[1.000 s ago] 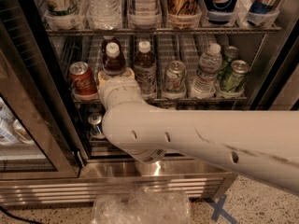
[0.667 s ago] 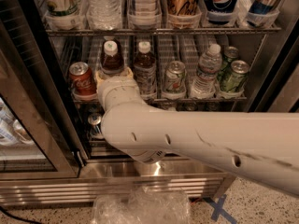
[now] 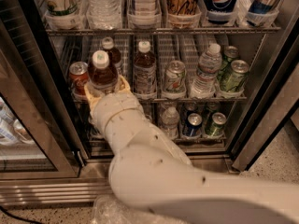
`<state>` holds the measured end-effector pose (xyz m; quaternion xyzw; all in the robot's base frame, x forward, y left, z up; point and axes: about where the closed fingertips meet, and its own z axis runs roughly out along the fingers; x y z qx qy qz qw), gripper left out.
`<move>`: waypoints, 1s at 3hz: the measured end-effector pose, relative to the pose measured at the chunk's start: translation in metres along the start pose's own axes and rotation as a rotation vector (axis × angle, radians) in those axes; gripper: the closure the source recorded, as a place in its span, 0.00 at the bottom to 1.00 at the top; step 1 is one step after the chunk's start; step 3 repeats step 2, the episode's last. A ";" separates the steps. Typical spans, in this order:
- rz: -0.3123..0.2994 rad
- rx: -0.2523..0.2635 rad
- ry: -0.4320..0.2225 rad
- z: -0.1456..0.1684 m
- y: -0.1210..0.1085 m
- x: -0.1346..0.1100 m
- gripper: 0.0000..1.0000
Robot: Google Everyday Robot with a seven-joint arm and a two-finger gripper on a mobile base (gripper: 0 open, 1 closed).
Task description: Pick blue plastic bottle from middle shelf of fridge
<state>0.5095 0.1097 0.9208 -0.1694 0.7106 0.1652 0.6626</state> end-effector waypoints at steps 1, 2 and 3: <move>-0.017 -0.035 -0.020 -0.017 0.012 -0.002 1.00; -0.017 -0.035 -0.020 -0.017 0.012 -0.002 1.00; -0.017 -0.035 -0.020 -0.017 0.012 -0.002 1.00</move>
Offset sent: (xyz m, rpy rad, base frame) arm -0.1204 0.0141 -0.0016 0.0675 0.0784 0.2260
